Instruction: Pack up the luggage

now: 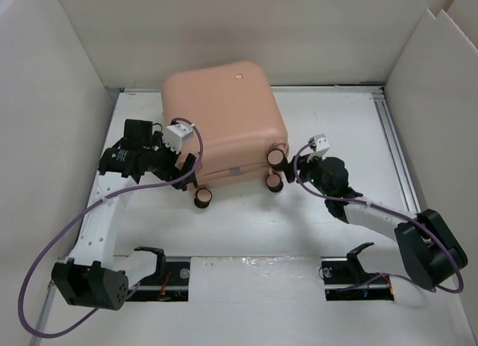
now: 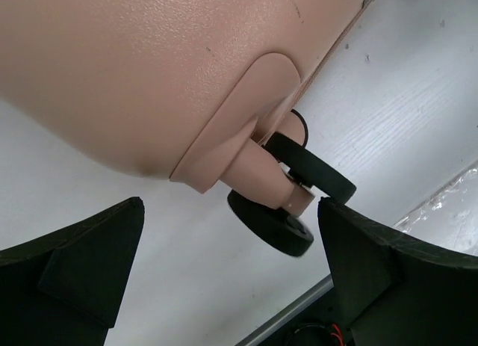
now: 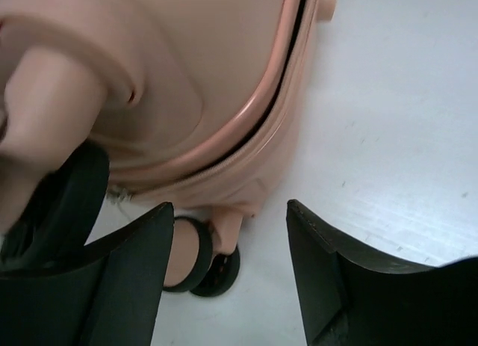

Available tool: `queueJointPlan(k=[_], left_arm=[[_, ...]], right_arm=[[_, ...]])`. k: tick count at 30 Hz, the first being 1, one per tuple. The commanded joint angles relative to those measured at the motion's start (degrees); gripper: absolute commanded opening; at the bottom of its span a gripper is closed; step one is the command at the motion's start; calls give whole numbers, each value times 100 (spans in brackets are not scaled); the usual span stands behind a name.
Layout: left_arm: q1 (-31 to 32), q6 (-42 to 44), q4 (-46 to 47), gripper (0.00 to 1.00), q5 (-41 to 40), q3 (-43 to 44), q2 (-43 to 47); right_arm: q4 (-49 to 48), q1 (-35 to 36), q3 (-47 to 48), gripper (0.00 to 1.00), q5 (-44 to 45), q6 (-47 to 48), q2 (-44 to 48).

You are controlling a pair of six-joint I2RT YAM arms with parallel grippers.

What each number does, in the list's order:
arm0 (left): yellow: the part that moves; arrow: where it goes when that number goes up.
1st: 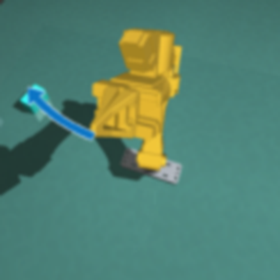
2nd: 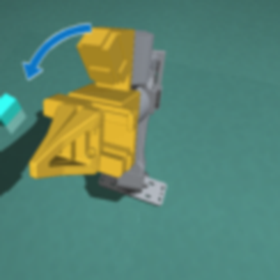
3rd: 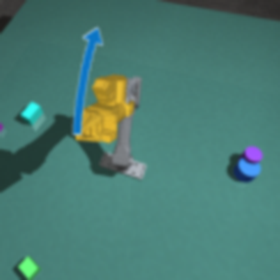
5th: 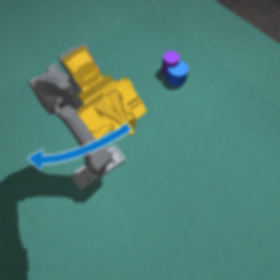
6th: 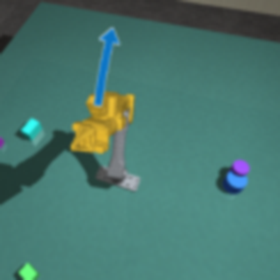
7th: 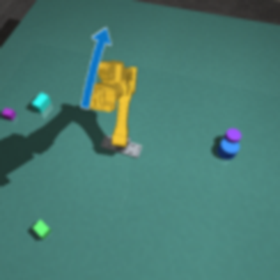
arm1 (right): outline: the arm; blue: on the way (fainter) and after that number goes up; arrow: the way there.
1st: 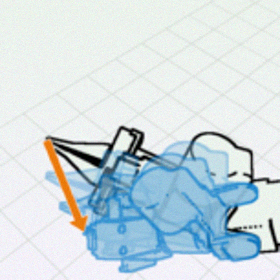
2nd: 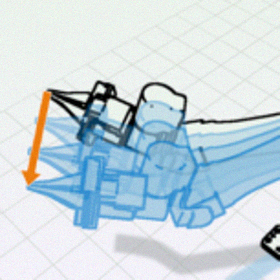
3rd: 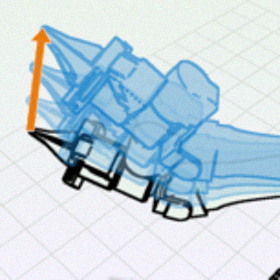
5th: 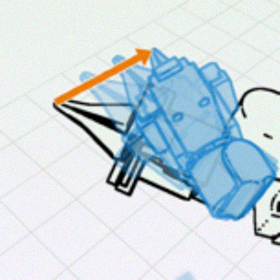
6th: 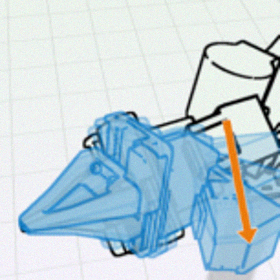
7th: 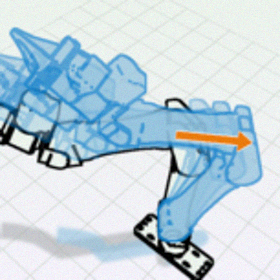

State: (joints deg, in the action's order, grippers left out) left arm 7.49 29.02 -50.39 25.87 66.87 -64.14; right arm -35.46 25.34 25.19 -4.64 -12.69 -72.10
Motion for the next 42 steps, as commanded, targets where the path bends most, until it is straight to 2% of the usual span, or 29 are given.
queueJointPlan(k=[1, 7, 10, 12, 13, 17, 21, 26, 30, 35, 36, 40, 42], left_arm=[[165, -650, 223, 100, 85, 150, 393], [578, -1161, 398, 100, -767, 151, 543], [719, -1047, 398, 100, -706, 90, 595], [1121, -1047, 451, 100, -793, 28, 596], [1123, -1047, 451, 100, -794, 28, 596], [1282, -1188, 679, 100, -1408, -78, 254], [1282, -1293, 759, 100, -2461, -306, 104], [1282, -1355, 873, 100, -2333, -429, 103], [1282, -1250, 935, 99, -2174, -482, 103], [1282, -1196, 987, 62, -2043, -535, 103], [1282, -1136, 987, 44, -1972, -535, 103], [1282, -1135, 987, 10, -1910, -535, 103], [1282, -1083, 1040, 5, -1910, -535, 103]], right_arm=[[57, 400, -120, 67, 314, -225, 178], [119, 726, -269, 69, 868, -454, 301], [119, 797, -269, 69, 930, -401, 240], [66, 849, -269, 69, 843, -401, 126], [5, 849, -269, 69, 764, -332, 126], [-188, 1253, -111, 69, 763, -156, -14], [-689, 1534, -111, 69, 947, -269, -252], [-768, 1702, 12, 67, 1623, -471, -568], [-1067, 1702, 161, 59, 1686, -340, -770], [-1331, 1755, 285, 34, 1844, -225, -885], [-1332, 1755, 285, 31, 1905, -225, -885], [-1384, 1755, 408, 15, 1906, -173, -938], [-1384, 1755, 356, 9, 1906, -173, -938]])
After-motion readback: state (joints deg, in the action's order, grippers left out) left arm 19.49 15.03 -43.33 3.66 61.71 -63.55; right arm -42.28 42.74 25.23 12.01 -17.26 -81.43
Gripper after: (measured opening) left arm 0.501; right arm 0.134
